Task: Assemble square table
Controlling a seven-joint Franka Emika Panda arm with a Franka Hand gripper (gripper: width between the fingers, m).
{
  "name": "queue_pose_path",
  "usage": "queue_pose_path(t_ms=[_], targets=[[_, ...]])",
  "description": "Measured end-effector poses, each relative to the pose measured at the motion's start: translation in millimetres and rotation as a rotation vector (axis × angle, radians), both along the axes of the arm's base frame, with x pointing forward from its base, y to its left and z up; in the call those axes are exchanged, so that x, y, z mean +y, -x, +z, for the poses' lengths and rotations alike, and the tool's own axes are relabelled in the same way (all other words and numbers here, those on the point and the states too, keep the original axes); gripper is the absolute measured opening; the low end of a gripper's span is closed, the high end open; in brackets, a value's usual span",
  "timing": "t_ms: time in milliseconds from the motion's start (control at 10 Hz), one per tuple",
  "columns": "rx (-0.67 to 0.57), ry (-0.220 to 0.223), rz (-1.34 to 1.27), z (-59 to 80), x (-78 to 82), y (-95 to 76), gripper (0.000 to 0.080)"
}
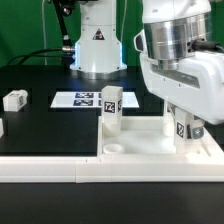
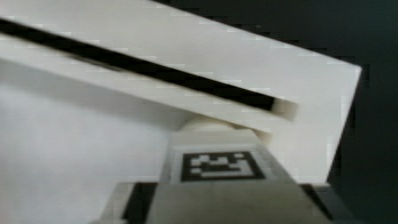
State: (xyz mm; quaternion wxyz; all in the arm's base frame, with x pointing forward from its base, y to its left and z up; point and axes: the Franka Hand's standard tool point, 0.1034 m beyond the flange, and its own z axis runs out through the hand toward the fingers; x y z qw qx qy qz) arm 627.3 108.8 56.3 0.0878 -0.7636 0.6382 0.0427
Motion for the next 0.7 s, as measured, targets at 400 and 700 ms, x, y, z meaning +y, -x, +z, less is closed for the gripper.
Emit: queue_pose_path(t_ms=[400, 700], targets=[[0.112, -0.027, -0.512, 0.9, -3.4, -0.7, 0.0276], [0.135, -0.034, -0.751, 0.7, -11.0, -0.6, 0.0277]])
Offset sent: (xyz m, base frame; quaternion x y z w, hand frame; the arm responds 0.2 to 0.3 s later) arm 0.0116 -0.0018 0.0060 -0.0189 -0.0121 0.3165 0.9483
